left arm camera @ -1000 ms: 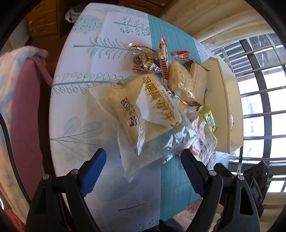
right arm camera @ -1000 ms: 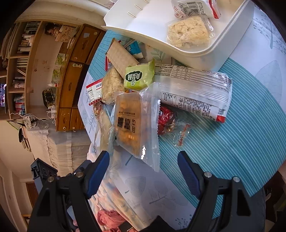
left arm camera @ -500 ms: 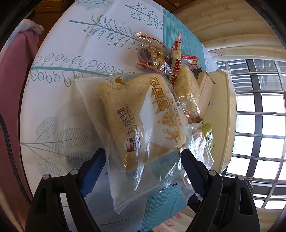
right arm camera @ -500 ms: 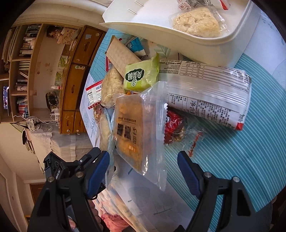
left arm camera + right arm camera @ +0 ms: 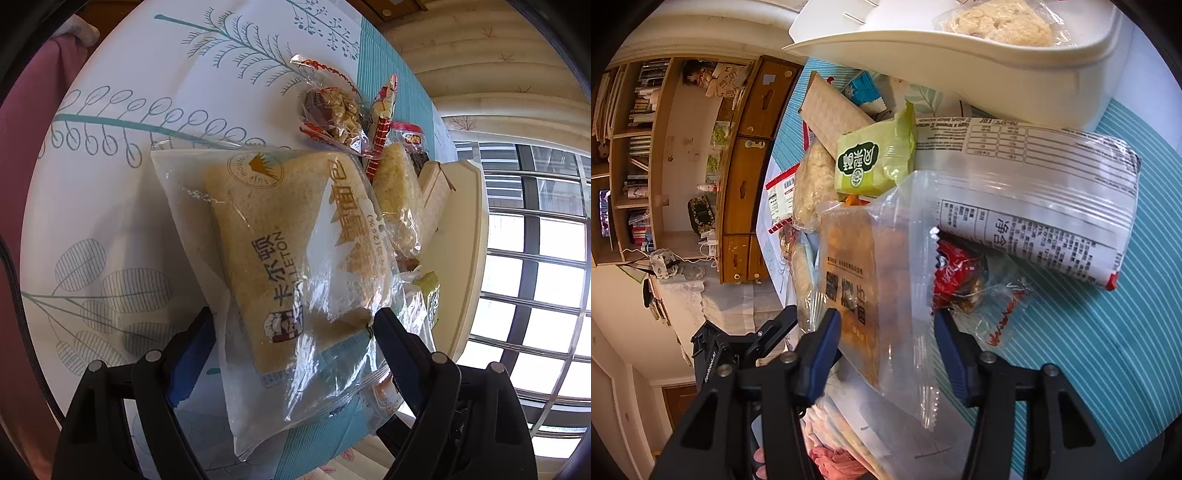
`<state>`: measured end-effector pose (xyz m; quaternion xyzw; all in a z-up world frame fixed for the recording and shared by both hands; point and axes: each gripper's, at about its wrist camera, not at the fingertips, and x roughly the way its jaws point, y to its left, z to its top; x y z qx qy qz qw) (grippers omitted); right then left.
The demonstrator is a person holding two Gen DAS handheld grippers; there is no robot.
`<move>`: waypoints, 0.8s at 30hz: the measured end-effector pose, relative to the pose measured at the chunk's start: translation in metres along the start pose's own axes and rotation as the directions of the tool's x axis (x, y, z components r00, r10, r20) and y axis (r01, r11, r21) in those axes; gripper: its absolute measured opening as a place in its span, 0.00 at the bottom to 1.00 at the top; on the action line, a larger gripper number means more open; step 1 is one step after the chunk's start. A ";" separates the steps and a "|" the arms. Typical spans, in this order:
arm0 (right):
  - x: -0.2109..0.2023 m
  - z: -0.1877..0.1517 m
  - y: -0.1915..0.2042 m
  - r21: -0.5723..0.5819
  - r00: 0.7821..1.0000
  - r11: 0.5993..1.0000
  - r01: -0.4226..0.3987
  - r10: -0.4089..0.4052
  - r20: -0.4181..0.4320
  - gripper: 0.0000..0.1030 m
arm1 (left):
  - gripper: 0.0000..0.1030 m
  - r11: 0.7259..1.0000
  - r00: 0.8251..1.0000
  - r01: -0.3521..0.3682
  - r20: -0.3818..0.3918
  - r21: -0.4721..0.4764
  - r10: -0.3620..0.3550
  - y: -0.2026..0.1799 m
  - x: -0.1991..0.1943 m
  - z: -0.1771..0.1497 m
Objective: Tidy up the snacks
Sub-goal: 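Grasp large clear bread bag with left gripper while right gripper grasps clear bag, then carry bread bag with left tool while right tool carries clear bag to tray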
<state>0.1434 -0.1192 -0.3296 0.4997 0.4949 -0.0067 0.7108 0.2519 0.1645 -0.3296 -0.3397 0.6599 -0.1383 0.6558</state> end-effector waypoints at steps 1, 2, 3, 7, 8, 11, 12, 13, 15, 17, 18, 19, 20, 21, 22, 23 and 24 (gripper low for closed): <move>0.000 0.000 0.001 -0.005 1.000 1.000 -0.002 0.002 0.000 0.43 | 0.79 1.000 1.000 0.000 -0.002 -0.007 0.000 0.000 0.001 0.000; -0.001 0.001 0.001 -0.008 1.000 1.000 0.000 0.000 0.000 0.43 | 0.78 1.000 1.000 0.003 -0.003 -0.014 -0.003 0.001 0.001 0.000; -0.001 0.001 0.002 -0.011 1.000 1.000 0.000 0.000 0.000 0.41 | 0.76 1.000 1.000 0.007 -0.005 -0.021 -0.007 0.003 0.000 -0.001; -0.004 0.002 0.009 -0.034 1.000 0.999 0.003 -0.002 0.004 0.36 | 0.68 0.999 1.000 0.015 -0.016 -0.042 -0.016 0.006 -0.001 -0.004; -0.005 0.002 0.010 -0.039 1.000 0.999 0.004 -0.004 0.008 0.35 | 0.65 0.999 1.000 0.018 -0.020 -0.044 -0.019 0.006 -0.001 -0.005; -0.007 0.003 0.013 -0.053 1.000 0.999 0.006 -0.005 0.015 0.33 | 0.56 0.999 1.000 0.022 -0.018 -0.044 -0.022 0.007 -0.006 -0.008; -0.008 0.003 0.015 -0.057 1.000 0.998 0.006 -0.005 0.017 0.33 | 0.53 0.999 1.000 0.021 -0.017 -0.042 -0.021 0.006 -0.008 -0.008; -0.009 0.004 0.015 -0.060 1.000 0.998 0.005 -0.004 0.019 0.32 | 0.49 0.999 1.000 0.020 -0.014 -0.041 -0.021 0.006 -0.010 -0.009; -0.011 0.004 0.018 -0.068 1.000 0.998 0.005 -0.004 0.023 0.31 | 0.43 0.999 1.000 0.021 -0.004 -0.041 -0.021 0.005 -0.015 -0.009; -0.014 0.004 0.019 -0.080 1.000 0.997 0.011 -0.009 0.028 0.30 | 0.39 0.999 1.000 0.023 0.000 -0.041 -0.023 0.006 -0.020 -0.010; -0.015 0.004 0.020 -0.086 1.000 0.996 0.013 -0.010 0.029 0.29 | 0.37 0.999 1.000 0.020 0.002 -0.039 -0.020 0.006 -0.022 -0.011; -0.016 0.004 0.022 -0.093 1.000 0.996 0.014 -0.011 0.029 0.29 | 0.36 0.999 1.000 0.012 0.006 -0.034 -0.012 0.004 -0.025 -0.012; -0.018 0.004 0.022 -0.102 0.999 0.995 0.015 -0.012 0.030 0.29 | 0.35 0.999 1.000 0.008 0.009 -0.031 -0.008 0.004 -0.027 -0.013; -0.020 0.003 0.024 -0.108 0.999 0.994 0.018 -0.015 0.031 0.29 | 0.34 1.000 1.000 0.006 0.014 -0.030 -0.006 0.004 -0.030 -0.014; -0.021 0.002 0.025 -0.113 0.999 0.993 0.021 -0.018 0.031 0.29 | 0.33 1.000 1.000 0.005 0.017 -0.029 -0.004 0.004 -0.033 -0.015; -0.022 0.002 0.026 -0.118 0.999 0.993 0.022 -0.019 0.030 0.29 | 0.33 1.000 1.000 0.002 0.021 -0.025 -0.001 0.004 -0.036 -0.017; -0.023 0.001 0.027 -0.124 0.999 0.992 0.022 -0.019 0.029 0.28 | 0.32 1.000 1.000 0.000 0.025 -0.021 0.001 0.003 -0.038 -0.017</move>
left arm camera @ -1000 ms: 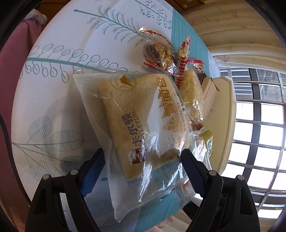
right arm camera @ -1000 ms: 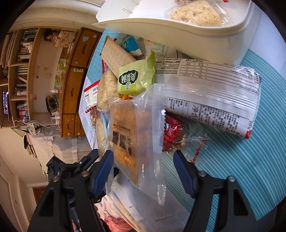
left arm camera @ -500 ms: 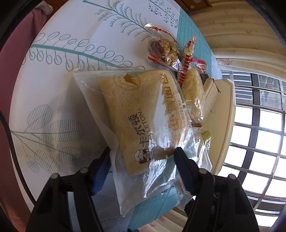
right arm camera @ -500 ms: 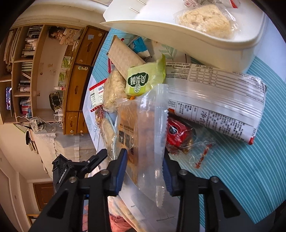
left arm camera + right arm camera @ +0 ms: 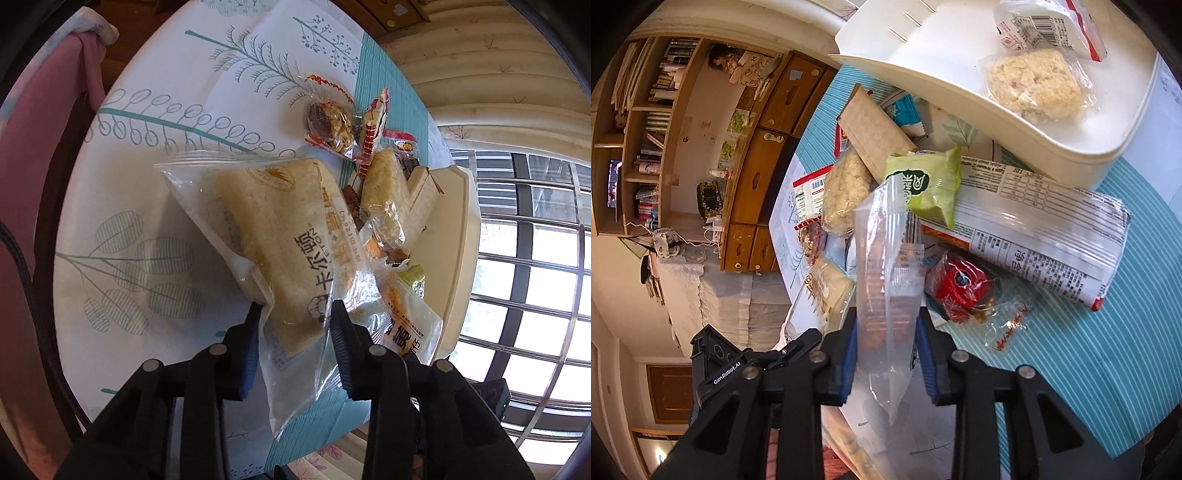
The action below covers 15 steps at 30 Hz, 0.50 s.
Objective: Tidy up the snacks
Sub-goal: 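Carry bread bag with left tool while right tool carries clear bag to tray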
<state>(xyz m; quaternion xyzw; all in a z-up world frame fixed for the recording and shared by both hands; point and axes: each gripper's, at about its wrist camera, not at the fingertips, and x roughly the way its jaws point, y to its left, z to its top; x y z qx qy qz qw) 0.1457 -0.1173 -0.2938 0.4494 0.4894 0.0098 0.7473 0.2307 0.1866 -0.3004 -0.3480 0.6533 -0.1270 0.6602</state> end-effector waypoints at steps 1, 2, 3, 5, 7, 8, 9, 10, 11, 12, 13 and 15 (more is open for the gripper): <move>-0.001 -0.001 0.001 -0.005 1.000 1.000 0.000 0.000 0.000 0.28 | 0.31 1.000 1.000 -0.005 0.007 0.007 0.004 -0.001 -0.004 -0.001; -0.003 -0.002 0.002 -0.011 1.000 1.000 -0.001 0.001 -0.001 0.28 | 0.31 1.000 1.000 -0.008 0.014 0.014 0.008 -0.001 -0.008 -0.003; -0.004 -0.002 0.003 -0.016 1.000 1.000 -0.002 0.002 -0.001 0.28 | 0.31 1.000 1.000 -0.009 0.018 0.016 0.009 -0.001 -0.011 -0.004; -0.009 -0.003 0.005 -0.030 1.000 1.000 -0.008 0.008 -0.002 0.28 | 0.30 1.000 0.999 -0.010 0.031 0.020 0.009 -0.002 -0.019 -0.007; -0.013 -0.003 0.008 -0.046 1.000 0.999 -0.014 0.014 0.000 0.28 | 0.30 1.000 0.999 -0.008 0.051 0.025 0.007 -0.003 -0.028 -0.010; -0.016 -0.002 0.010 -0.058 1.000 0.998 -0.019 0.019 0.003 0.28 | 0.30 1.000 0.998 -0.006 0.061 0.028 0.005 -0.003 -0.033 -0.012; -0.018 -0.001 0.012 -0.068 1.000 0.997 -0.023 0.023 0.005 0.28 | 0.29 0.999 0.997 -0.005 0.073 0.032 0.003 -0.004 -0.038 -0.014; -0.021 -0.001 0.014 -0.079 1.000 0.997 -0.027 0.028 0.007 0.28 | 0.29 0.999 0.996 -0.004 0.089 0.037 0.001 -0.006 -0.044 -0.017; -0.023 0.000 0.017 -0.092 1.000 0.995 -0.029 0.029 0.009 0.28 | 0.29 0.999 0.995 -0.002 0.099 0.040 -0.002 -0.007 -0.048 -0.018; -0.026 0.001 0.019 -0.104 0.999 0.994 -0.029 0.030 0.010 0.28 | 0.28 0.999 0.994 0.003 0.113 0.043 -0.008 -0.008 -0.053 -0.021; -0.029 0.002 0.021 -0.116 0.999 0.993 -0.031 0.033 0.012 0.28 | 0.28 0.999 0.991 0.010 0.130 0.046 -0.016 -0.009 -0.060 -0.023; -0.035 0.004 0.025 -0.141 0.999 0.989 -0.046 0.049 0.018 0.28 | 0.28 0.999 0.989 0.013 0.149 0.052 -0.021 -0.012 -0.068 -0.028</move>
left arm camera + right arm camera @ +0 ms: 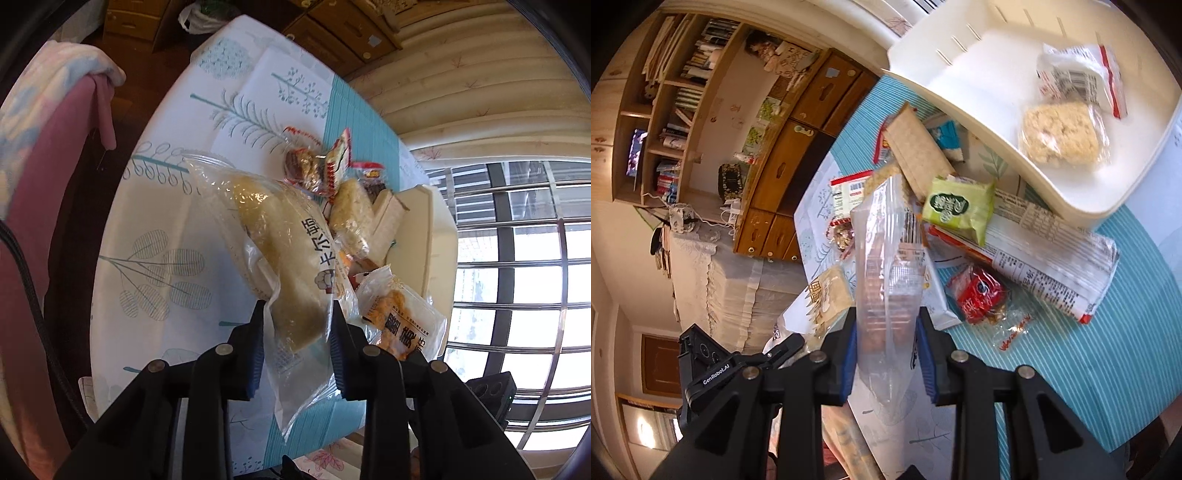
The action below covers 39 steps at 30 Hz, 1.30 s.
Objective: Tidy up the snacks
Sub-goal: 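Carry bread bag with left tool while right tool carries clear bag to tray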
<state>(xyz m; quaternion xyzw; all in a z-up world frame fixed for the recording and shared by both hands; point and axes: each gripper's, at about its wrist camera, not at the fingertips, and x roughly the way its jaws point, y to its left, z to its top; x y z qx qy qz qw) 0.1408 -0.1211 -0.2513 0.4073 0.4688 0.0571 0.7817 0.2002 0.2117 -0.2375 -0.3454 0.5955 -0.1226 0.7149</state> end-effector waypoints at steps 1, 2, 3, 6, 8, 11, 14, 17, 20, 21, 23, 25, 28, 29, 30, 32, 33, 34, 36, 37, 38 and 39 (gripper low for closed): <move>-0.003 0.001 0.002 -0.012 1.000 1.000 -0.005 0.005 0.002 0.28 | 0.28 1.000 1.000 0.001 0.012 0.004 -0.001 -0.002 -0.005 -0.001; -0.005 0.003 0.006 -0.029 1.000 1.000 -0.008 0.008 0.003 0.28 | 0.28 1.000 1.000 0.003 0.021 0.008 -0.003 -0.004 -0.010 -0.003; -0.007 0.005 0.008 -0.043 1.000 0.999 -0.011 0.011 0.004 0.28 | 0.27 1.000 0.999 0.005 0.035 0.014 -0.005 -0.007 -0.015 -0.005; -0.015 0.009 0.014 -0.088 1.000 0.996 -0.024 0.025 0.007 0.28 | 0.27 1.000 0.998 0.005 0.065 0.024 -0.007 -0.014 -0.025 -0.013; -0.022 0.012 0.018 -0.116 0.999 0.993 -0.033 0.034 0.007 0.28 | 0.27 0.999 0.996 0.003 0.083 0.033 -0.006 -0.021 -0.033 -0.018; -0.031 0.015 0.021 -0.155 0.999 0.987 -0.046 0.048 0.010 0.28 | 0.26 0.999 0.994 0.006 0.109 0.047 -0.011 -0.033 -0.043 -0.026; -0.042 0.021 0.024 -0.200 0.998 0.978 -0.054 0.057 0.011 0.28 | 0.26 0.998 0.991 0.008 0.136 0.061 -0.016 -0.047 -0.054 -0.035; -0.054 0.028 0.027 -0.251 0.998 0.967 -0.053 0.059 0.018 0.28 | 0.26 0.997 0.986 0.014 0.167 0.073 -0.026 -0.062 -0.064 -0.043; -0.067 0.034 0.028 -0.297 0.998 0.953 -0.055 0.065 0.025 0.28 | 0.26 0.996 0.980 0.019 0.194 0.087 -0.036 -0.079 -0.070 -0.049; -0.070 0.037 0.029 -0.308 0.997 0.950 -0.056 0.067 0.026 0.28 | 0.26 0.996 0.978 0.020 0.203 0.091 -0.038 -0.084 -0.072 -0.050; -0.078 0.043 0.028 -0.326 0.997 0.944 -0.057 0.071 0.030 0.28 | 0.26 0.994 0.974 0.027 0.221 0.105 -0.050 -0.098 -0.075 -0.052; -0.086 0.047 0.028 -0.348 0.997 0.936 -0.050 0.067 0.038 0.28 | 0.26 0.992 0.970 0.034 0.237 0.119 -0.062 -0.111 -0.077 -0.055; -0.100 0.058 0.025 -0.384 0.996 0.923 -0.036 0.062 0.056 0.28 | 0.26 0.989 0.963 0.048 0.256 0.140 -0.083 -0.132 -0.077 -0.057; -0.103 0.061 0.023 -0.390 0.996 0.920 -0.033 0.061 0.060 0.28 | 0.26 0.988 0.962 0.050 0.260 0.147 -0.088 -0.139 -0.077 -0.057; -0.106 0.063 0.022 -0.396 0.996 0.918 -0.029 0.060 0.064 0.28 | 0.26 0.986 0.960 0.051 0.265 0.156 -0.092 -0.146 -0.076 -0.059; -0.113 0.070 0.017 -0.413 0.996 0.911 -0.018 0.054 0.074 0.28 | 0.26 0.984 0.956 0.054 0.274 0.172 -0.101 -0.159 -0.074 -0.060; -0.116 0.073 0.016 -0.419 0.996 0.908 -0.013 0.050 0.078 0.28 | 0.26 0.982 0.955 0.058 0.277 0.180 -0.107 -0.167 -0.073 -0.061; -0.119 0.076 0.013 -0.425 0.996 0.905 -0.007 0.046 0.082 0.28 | 0.26 0.981 0.954 0.061 0.279 0.186 -0.113 -0.174 -0.071 -0.063; -0.126 0.082 0.008 -0.439 0.995 0.898 0.002 0.041 0.090 0.28 | 0.26 0.978 0.952 0.068 0.280 0.196 -0.122 -0.188 -0.065 -0.064; -0.128 0.085 0.005 -0.444 0.995 0.896 0.007 0.038 0.093 0.28 | 0.26 0.977 0.952 0.070 0.280 0.201 -0.125 -0.194 -0.062 -0.065; -0.131 0.088 0.002 -0.449 0.995 0.893 0.014 0.033 0.097 0.28 | 0.26 0.976 0.952 0.070 0.280 0.208 -0.128 -0.203 -0.057 -0.065; -0.133 0.092 0.000 -0.455 0.995 0.890 0.021 0.027 0.100 0.28 | 0.26 0.975 0.952 0.069 0.279 0.213 -0.129 -0.207 -0.054 -0.065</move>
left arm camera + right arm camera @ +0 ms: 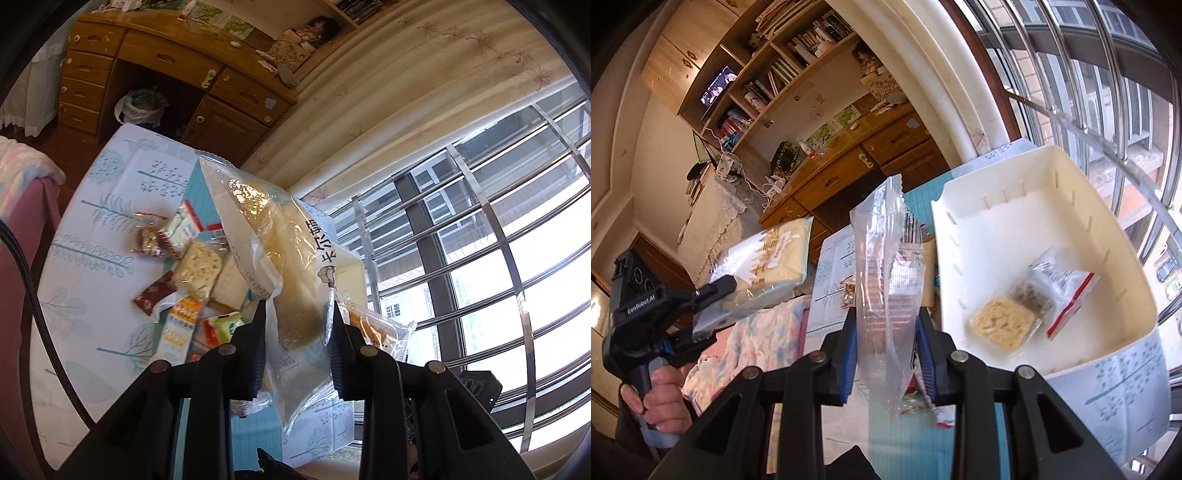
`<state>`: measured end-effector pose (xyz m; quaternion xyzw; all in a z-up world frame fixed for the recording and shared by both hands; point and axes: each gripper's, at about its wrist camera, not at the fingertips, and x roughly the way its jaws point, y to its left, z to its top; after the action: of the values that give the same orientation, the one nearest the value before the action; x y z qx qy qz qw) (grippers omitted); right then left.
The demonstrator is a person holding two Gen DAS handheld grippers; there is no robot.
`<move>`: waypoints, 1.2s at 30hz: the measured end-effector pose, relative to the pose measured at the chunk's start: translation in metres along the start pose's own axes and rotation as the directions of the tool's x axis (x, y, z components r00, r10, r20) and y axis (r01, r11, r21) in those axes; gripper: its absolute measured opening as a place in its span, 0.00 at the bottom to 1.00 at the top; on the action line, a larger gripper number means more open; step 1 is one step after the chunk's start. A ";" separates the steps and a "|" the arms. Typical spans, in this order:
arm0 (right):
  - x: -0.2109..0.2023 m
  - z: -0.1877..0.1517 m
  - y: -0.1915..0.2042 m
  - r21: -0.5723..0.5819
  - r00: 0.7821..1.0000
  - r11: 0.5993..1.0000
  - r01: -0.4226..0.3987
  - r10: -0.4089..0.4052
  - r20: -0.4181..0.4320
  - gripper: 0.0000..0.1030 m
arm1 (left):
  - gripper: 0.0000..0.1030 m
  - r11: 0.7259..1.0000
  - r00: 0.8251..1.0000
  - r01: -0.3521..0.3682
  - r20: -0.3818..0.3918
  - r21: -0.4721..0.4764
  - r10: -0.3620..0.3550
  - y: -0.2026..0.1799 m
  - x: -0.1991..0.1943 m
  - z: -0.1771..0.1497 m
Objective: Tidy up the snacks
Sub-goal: 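Carry bread bag with left tool while right tool carries clear bag to tray, then open left gripper into white tray while right gripper releases clear bag there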
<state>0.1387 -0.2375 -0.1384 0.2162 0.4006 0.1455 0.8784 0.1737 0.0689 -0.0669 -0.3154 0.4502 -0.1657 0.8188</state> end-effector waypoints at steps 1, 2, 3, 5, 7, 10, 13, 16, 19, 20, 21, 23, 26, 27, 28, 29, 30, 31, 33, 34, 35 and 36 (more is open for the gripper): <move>-0.003 0.002 -0.005 -0.008 1.000 1.000 0.007 -0.007 0.000 0.28 | 0.26 1.000 1.000 0.001 -0.001 0.007 -0.001 -0.007 0.006 0.000; -0.004 0.005 -0.008 -0.015 1.000 1.000 0.013 -0.013 -0.001 0.28 | 0.26 1.000 1.000 0.003 -0.001 0.011 -0.003 -0.012 0.011 -0.001; -0.006 0.007 -0.012 -0.022 1.000 1.000 0.019 -0.019 -0.001 0.28 | 0.26 1.000 1.000 0.007 -0.004 0.016 -0.007 -0.019 0.017 -0.001; -0.010 0.012 -0.021 -0.034 1.000 0.999 0.027 -0.027 -0.002 0.28 | 0.26 1.000 1.000 0.011 -0.007 0.025 -0.011 -0.028 0.028 -0.003; -0.013 0.015 -0.028 -0.043 0.999 0.998 0.034 -0.035 -0.005 0.28 | 0.26 0.999 1.000 0.012 -0.011 0.036 -0.011 -0.041 0.041 -0.006; -0.017 0.021 -0.043 -0.058 0.999 0.997 0.049 -0.050 -0.013 0.28 | 0.26 0.999 1.000 0.021 -0.022 0.048 -0.020 -0.056 0.061 -0.010; -0.020 0.025 -0.059 -0.057 0.998 0.997 0.056 -0.057 -0.023 0.28 | 0.26 0.998 0.999 0.025 -0.036 0.062 -0.022 -0.070 0.081 -0.014; -0.023 0.031 -0.075 -0.050 0.997 0.997 0.061 -0.063 -0.035 0.28 | 0.26 0.997 0.998 0.033 -0.054 0.070 -0.029 -0.084 0.102 -0.019; -0.024 0.034 -0.087 -0.045 0.997 0.997 0.066 -0.068 -0.047 0.28 | 0.26 0.996 0.996 0.039 -0.079 0.078 -0.033 -0.095 0.122 -0.023; -0.023 0.035 -0.092 -0.042 0.996 0.997 0.068 -0.070 -0.052 0.28 | 0.26 0.996 0.996 0.040 -0.088 0.083 -0.032 -0.100 0.130 -0.024; -0.023 0.036 -0.095 -0.038 0.996 0.997 0.070 -0.072 -0.057 0.29 | 0.26 0.995 0.995 0.039 -0.095 0.087 -0.031 -0.103 0.135 -0.025; -0.023 0.037 -0.103 -0.027 0.995 0.997 0.070 -0.072 -0.066 0.29 | 0.26 0.994 0.994 0.036 -0.111 0.099 -0.024 -0.111 0.147 -0.028; -0.022 0.040 -0.113 -0.011 0.994 0.998 0.068 -0.069 -0.081 0.29 | 0.26 0.993 0.991 0.027 -0.130 0.111 -0.013 -0.118 0.162 -0.030; -0.021 0.041 -0.114 -0.005 0.994 0.998 0.067 -0.067 -0.082 0.30 | 0.26 0.993 0.991 0.017 -0.137 0.117 -0.001 -0.121 0.167 -0.031; -0.022 0.042 -0.118 0.007 0.995 0.998 0.065 -0.065 -0.078 0.31 | 0.26 0.992 0.990 0.003 -0.141 0.122 0.015 -0.123 0.171 -0.032; -0.022 0.042 -0.121 0.017 0.995 0.998 0.068 -0.066 -0.076 0.32 | 0.27 0.992 0.990 -0.012 -0.141 0.126 0.029 -0.124 0.173 -0.032; -0.022 0.043 -0.125 0.032 0.995 0.997 0.072 -0.069 -0.077 0.34 | 0.30 0.990 0.989 -0.034 -0.141 0.137 0.053 -0.127 0.176 -0.034; -0.021 0.043 -0.129 0.052 0.994 0.996 0.071 -0.067 -0.083 0.34 | 0.35 0.988 0.988 -0.044 -0.142 0.146 0.065 -0.129 0.176 -0.034; -0.019 0.042 -0.138 0.092 0.995 0.994 0.060 -0.052 -0.091 0.38 | 0.44 0.986 0.989 -0.049 -0.132 0.156 0.070 -0.132 0.175 -0.036; -0.020 0.043 -0.140 0.108 0.995 0.993 0.053 -0.044 -0.085 0.38 | 0.54 0.986 0.990 -0.047 -0.125 0.158 0.067 -0.133 0.173 -0.036; -0.022 0.044 -0.142 0.118 0.996 0.992 0.050 -0.041 -0.076 0.42 | 0.57 0.986 0.990 -0.050 -0.120 0.160 0.069 -0.133 0.171 -0.036; -0.024 0.045 -0.144 0.123 0.997 0.991 0.052 -0.044 -0.067 0.46 | 0.60 0.985 0.991 -0.057 -0.113 0.163 0.077 -0.133 0.169 -0.036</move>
<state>0.1699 -0.3834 -0.1684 0.2561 0.4419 0.1056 0.8532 0.2368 -0.1374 -0.0994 -0.2232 0.4939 -0.1920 0.8182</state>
